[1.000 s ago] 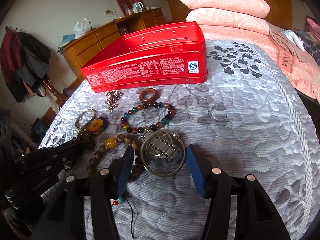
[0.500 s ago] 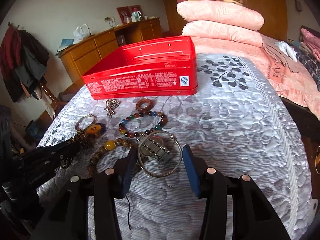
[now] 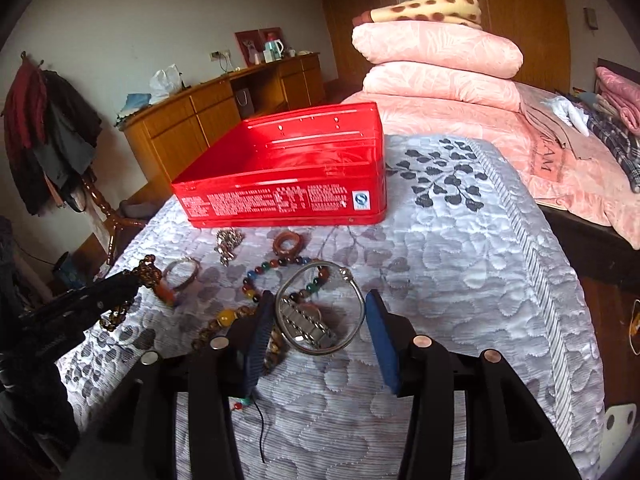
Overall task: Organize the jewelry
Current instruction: 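Carry both held pieces into the red tin and open both tools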
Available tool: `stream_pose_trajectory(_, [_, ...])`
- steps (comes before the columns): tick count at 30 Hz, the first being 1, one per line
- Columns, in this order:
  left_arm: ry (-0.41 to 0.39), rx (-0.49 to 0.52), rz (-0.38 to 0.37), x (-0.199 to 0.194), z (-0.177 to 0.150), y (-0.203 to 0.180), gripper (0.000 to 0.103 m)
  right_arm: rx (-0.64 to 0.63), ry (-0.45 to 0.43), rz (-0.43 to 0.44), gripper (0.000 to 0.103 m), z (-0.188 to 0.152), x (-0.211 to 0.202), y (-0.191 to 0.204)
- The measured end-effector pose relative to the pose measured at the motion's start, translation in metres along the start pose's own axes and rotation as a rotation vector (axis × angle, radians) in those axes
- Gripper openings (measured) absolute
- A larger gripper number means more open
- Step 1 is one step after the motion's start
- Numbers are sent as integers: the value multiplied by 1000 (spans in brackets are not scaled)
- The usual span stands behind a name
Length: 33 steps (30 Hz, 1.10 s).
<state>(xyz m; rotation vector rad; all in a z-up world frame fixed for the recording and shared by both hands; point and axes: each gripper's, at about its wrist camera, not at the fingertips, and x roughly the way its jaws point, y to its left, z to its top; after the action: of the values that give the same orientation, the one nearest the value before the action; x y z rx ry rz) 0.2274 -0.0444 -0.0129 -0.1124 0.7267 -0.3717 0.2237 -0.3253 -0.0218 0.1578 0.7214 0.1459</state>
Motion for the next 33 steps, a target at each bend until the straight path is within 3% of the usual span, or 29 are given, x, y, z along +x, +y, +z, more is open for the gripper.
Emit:
stream_pose_trajectory(13, [-85,-17,-41,-15,35,0,15,-21,-56,18,46,32,-3,5])
stream_pose_trajectory(21, [-146,-14,-56,-15,75,-1,15,-26,-102,36,46,71,2,6])
stream_pose_trajectory(33, [-146,-12,-97,32,136,-6,15,-1,-91,50,46,126,50,4])
